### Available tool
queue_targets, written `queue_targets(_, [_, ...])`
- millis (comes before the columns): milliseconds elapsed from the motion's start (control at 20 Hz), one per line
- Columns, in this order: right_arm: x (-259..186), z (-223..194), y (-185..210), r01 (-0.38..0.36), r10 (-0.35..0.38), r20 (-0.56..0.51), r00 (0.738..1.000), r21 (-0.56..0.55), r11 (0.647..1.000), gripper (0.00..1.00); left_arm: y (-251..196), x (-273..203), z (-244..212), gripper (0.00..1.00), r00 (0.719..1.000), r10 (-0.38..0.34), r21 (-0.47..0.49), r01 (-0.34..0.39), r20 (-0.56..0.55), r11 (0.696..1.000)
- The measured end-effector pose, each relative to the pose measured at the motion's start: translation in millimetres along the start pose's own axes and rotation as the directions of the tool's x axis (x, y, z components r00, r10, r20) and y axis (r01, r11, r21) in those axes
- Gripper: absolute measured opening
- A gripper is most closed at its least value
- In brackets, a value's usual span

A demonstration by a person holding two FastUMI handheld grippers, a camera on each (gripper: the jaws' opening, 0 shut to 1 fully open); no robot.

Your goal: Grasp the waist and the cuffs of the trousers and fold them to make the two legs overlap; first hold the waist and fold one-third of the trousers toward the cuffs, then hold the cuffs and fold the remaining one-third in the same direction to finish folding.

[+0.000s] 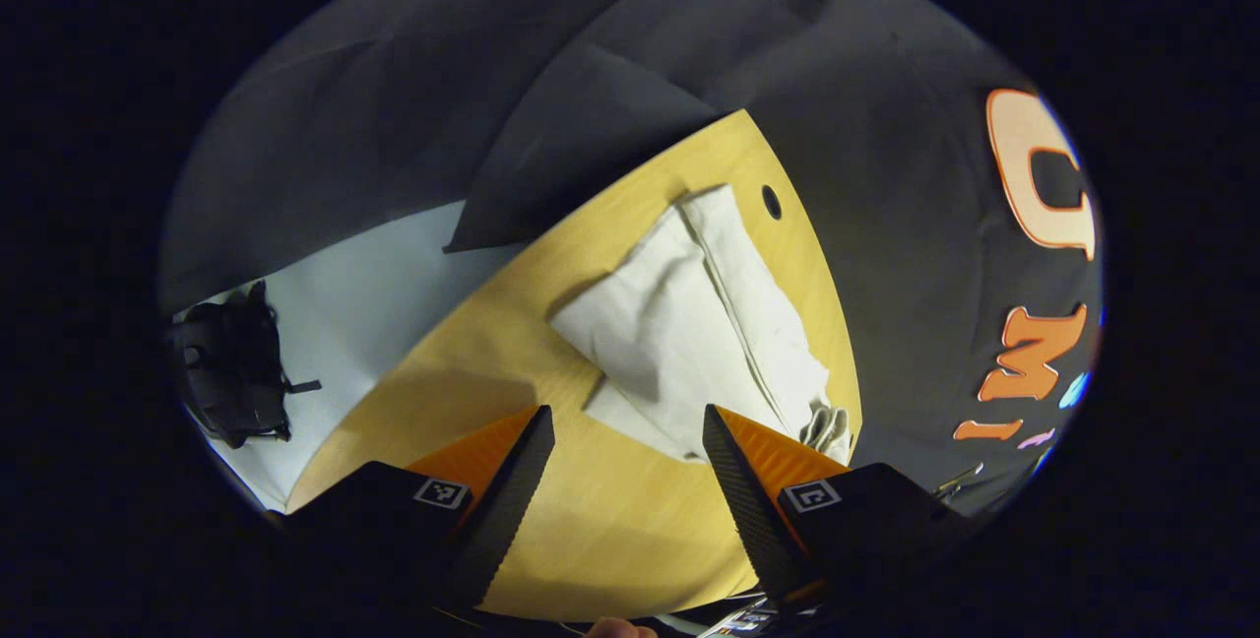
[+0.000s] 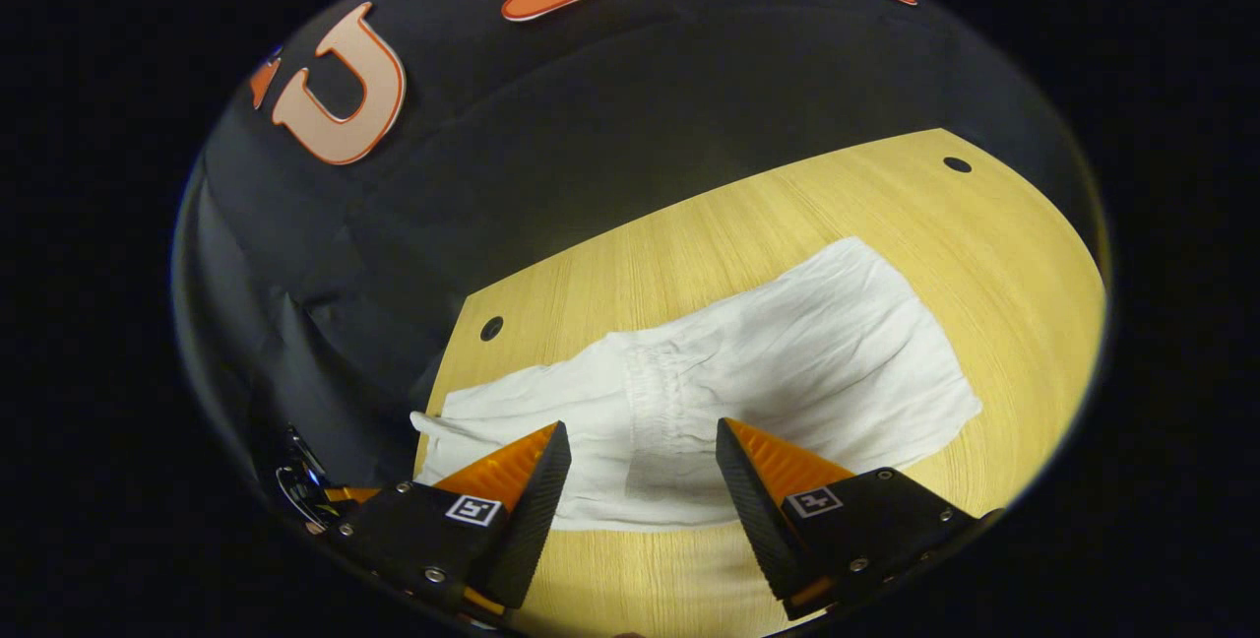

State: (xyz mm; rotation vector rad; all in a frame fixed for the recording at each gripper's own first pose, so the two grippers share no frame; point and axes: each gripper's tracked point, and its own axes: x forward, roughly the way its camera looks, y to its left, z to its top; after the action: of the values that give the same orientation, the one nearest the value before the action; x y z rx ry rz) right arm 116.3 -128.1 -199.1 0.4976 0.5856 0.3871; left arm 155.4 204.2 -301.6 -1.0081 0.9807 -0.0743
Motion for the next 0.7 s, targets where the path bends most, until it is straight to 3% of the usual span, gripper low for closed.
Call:
queue_targets(400, [-13.8,2.3,-19.0,0.028,-0.029,0.016,0.999,0.049,0.998,0.89,-35.6,33.6,-4.8,0.98,0.990,-0.111,0.037,0.114,-0.082,0.993])
queue_targets(600, [-19.7,12.2,-23.6,0.021,-0.024,0.036,0.999,0.088,0.996,0.90,-49.2,56.5,-2.9,0.92,0.988,-0.135,0.057,0.139,-0.075,0.989])
queue_targets(700, [-28.4,21.5,-32.5,0.015,-0.020,0.052,0.998,0.098,0.995,0.90,-40.7,55.3,7.6,0.45,0.995,-0.096,0.030,0.096,-0.016,0.995])
